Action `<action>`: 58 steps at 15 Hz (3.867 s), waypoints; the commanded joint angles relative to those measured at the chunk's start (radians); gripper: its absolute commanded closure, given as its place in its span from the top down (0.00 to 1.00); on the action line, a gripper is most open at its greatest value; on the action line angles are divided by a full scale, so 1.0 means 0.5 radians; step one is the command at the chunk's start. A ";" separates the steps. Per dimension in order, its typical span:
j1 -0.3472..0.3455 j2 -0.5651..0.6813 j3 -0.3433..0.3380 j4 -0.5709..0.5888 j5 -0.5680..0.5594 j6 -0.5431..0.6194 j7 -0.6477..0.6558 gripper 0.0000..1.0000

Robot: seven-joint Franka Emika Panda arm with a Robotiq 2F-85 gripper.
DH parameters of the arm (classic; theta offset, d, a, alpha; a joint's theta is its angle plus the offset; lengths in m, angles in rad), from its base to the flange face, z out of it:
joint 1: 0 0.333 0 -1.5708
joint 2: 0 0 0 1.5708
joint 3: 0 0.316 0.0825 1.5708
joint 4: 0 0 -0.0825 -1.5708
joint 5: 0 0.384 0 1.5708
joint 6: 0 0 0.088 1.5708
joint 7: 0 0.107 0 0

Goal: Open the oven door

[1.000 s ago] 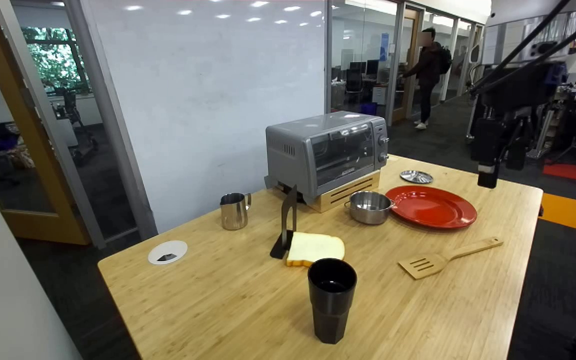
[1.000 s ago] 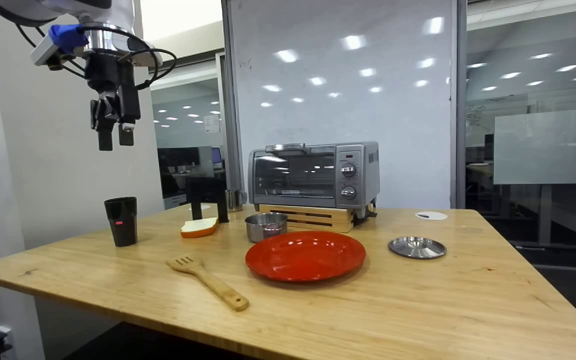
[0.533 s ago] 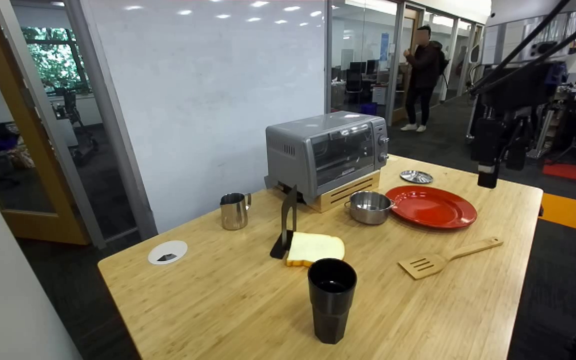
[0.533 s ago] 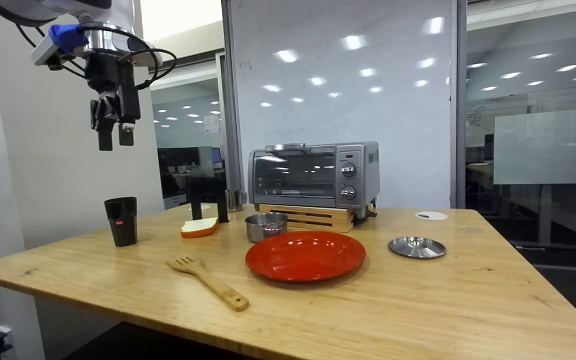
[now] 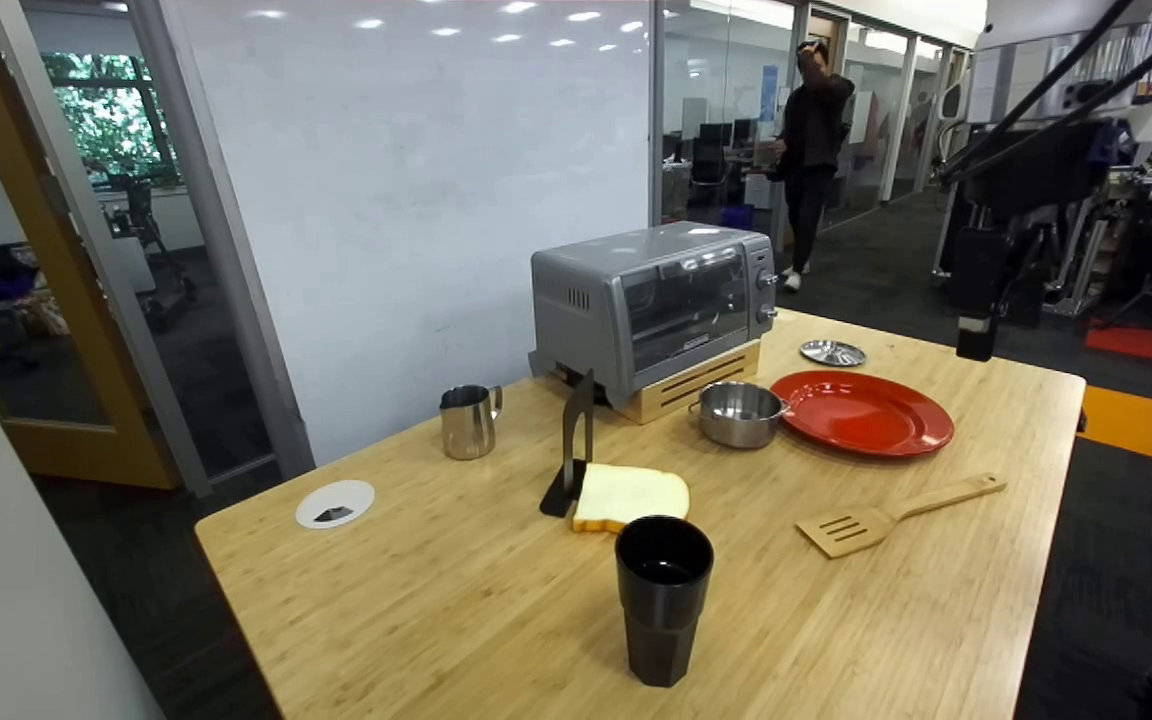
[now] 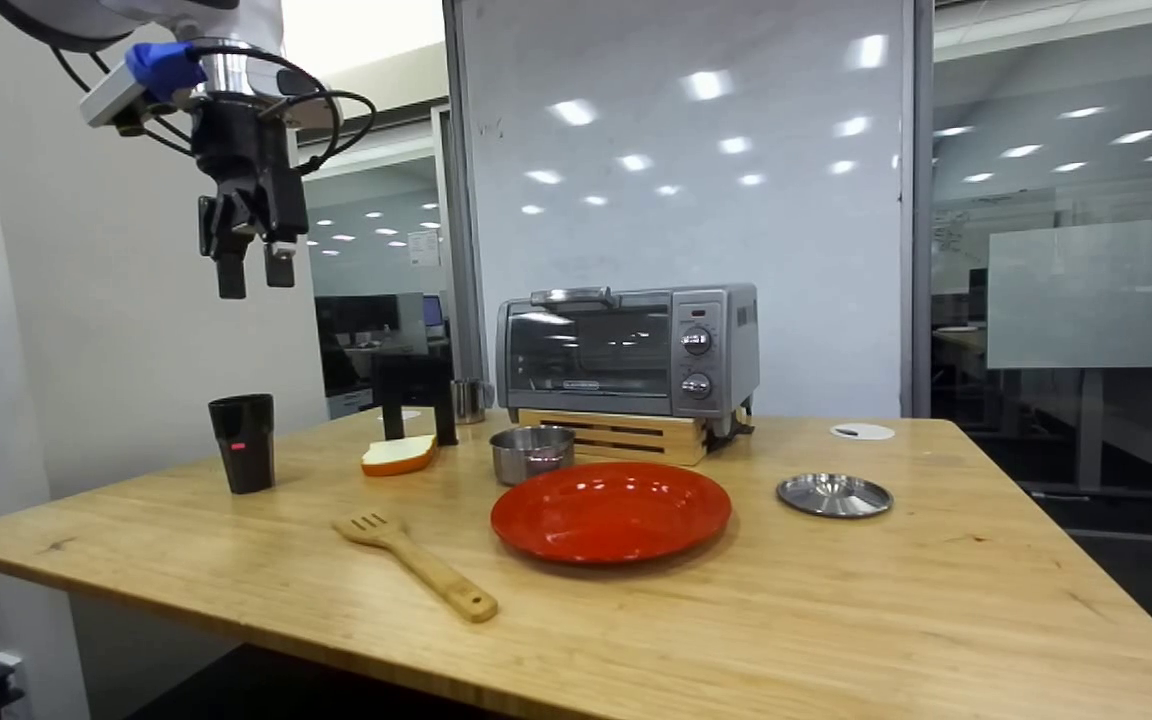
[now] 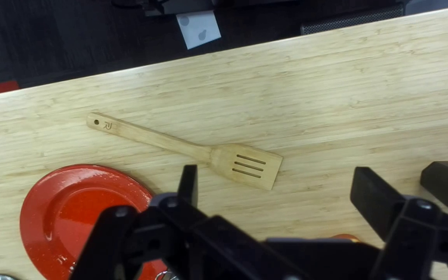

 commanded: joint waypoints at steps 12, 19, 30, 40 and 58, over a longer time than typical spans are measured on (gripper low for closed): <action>-0.033 0.157 -0.114 0.191 -0.132 0.329 -0.238 1.00; -0.059 0.427 -0.104 0.298 -0.651 0.395 -0.615 1.00; -0.069 0.744 -0.154 0.254 -2.297 0.878 -0.293 1.00; -0.029 0.812 -0.180 0.428 -3.965 0.971 0.860 1.00; -0.038 0.849 -0.201 0.475 -4.159 1.016 1.102 1.00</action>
